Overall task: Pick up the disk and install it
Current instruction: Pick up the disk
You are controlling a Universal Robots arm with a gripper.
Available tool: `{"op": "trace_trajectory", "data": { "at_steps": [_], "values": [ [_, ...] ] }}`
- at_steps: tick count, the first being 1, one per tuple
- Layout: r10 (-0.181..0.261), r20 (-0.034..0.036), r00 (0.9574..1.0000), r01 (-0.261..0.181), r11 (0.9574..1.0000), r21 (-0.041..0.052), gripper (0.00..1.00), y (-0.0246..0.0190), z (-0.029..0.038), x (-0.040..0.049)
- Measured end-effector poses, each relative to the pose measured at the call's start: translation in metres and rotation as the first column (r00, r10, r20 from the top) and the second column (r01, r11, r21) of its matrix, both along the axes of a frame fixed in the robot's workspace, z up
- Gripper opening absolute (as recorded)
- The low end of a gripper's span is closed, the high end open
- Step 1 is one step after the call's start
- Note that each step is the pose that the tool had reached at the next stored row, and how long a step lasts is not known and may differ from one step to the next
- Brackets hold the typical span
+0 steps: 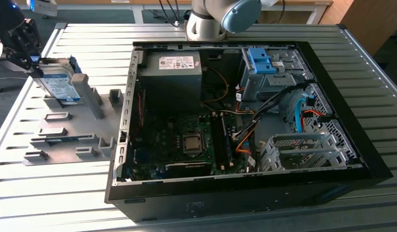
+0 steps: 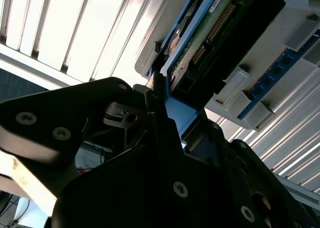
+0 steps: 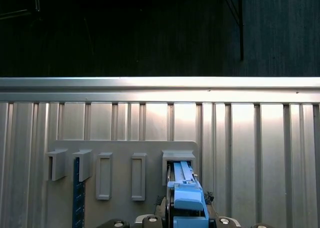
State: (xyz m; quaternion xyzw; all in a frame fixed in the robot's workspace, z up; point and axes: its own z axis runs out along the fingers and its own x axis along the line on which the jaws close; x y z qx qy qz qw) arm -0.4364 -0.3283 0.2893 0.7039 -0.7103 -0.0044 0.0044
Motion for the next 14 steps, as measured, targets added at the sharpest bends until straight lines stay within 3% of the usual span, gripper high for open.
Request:
{"op": "trace_trajectory", "data": {
  "at_steps": [14],
  "values": [
    [0.000, 0.0000, 1.0000, 0.000, 1.0000, 0.0000, 0.37, 0.0000, 0.0064, 0.0000]
  ]
}}
